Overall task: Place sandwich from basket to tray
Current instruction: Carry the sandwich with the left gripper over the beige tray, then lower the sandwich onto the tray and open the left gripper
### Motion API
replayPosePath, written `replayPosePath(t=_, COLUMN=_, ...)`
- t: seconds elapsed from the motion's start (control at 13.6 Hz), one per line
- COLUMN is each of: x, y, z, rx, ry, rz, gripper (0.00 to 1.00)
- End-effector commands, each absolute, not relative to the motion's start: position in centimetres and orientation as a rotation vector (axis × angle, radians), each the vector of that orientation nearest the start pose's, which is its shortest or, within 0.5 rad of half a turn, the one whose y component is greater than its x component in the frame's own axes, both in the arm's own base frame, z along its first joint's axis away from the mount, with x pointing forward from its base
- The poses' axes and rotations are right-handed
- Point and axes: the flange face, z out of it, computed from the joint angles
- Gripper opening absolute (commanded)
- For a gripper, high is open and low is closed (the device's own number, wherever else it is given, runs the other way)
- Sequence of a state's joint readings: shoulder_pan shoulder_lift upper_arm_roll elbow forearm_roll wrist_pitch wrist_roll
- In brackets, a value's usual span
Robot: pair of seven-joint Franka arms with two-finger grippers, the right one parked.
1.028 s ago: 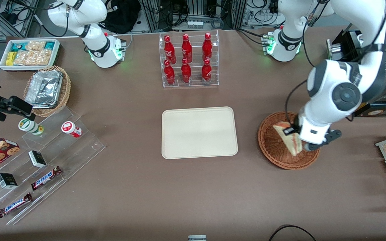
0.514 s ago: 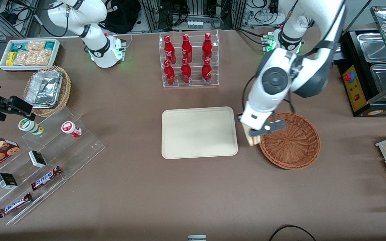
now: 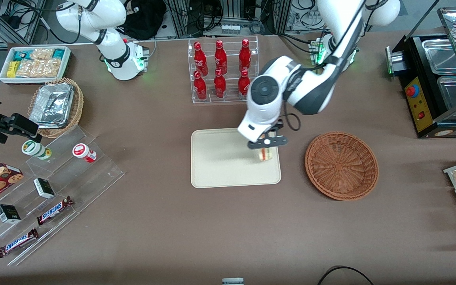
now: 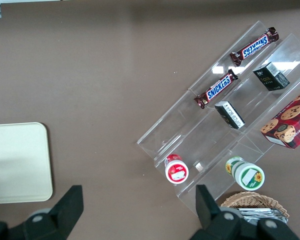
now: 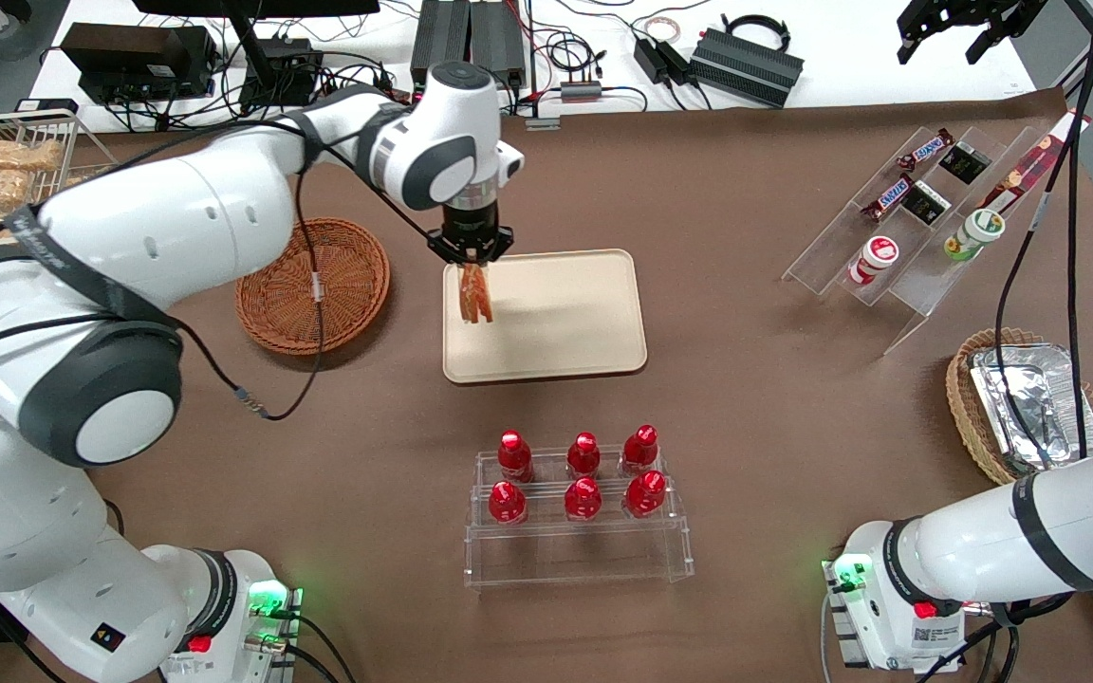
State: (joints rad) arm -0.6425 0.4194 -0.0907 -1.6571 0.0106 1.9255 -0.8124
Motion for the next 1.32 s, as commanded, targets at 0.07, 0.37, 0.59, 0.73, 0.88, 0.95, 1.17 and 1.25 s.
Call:
replayPosePath(t=0.07, x=48.2, y=-48.5, z=31.2, rx=-3.07, ry=-0.086, rz=0.154, gripper=0.11)
replayPosePath(t=0.37, x=48.4, y=-49.9, z=29.0, rx=-3.122, ry=-0.104, rz=0.093, gripper=0.11)
replayPosePath(t=0.59, x=48.0, y=-50.7, z=27.0, rx=-3.124, ry=-0.157, rz=0.087, gripper=0.11)
replayPosePath(t=0.73, x=47.1, y=-51.5, z=25.6, rx=-3.119, ry=-0.134, rz=0.092, gripper=0.1)
replayPosePath(t=0.88, x=46.6, y=-51.8, z=24.8, rx=-3.11, ry=-0.118, rz=0.1, gripper=0.1)
replayPosePath(t=0.95, x=46.4, y=-51.7, z=24.2, rx=-3.103, ry=-0.115, rz=0.111, gripper=0.11)
replayPosePath(t=1.17, x=46.2, y=-51.8, z=23.3, rx=-3.093, ry=-0.11, rz=0.125, gripper=0.43)
replayPosePath(t=1.25, x=46.2, y=-51.8, z=23.4, rx=-3.094, ry=-0.108, rz=0.123, gripper=0.9)
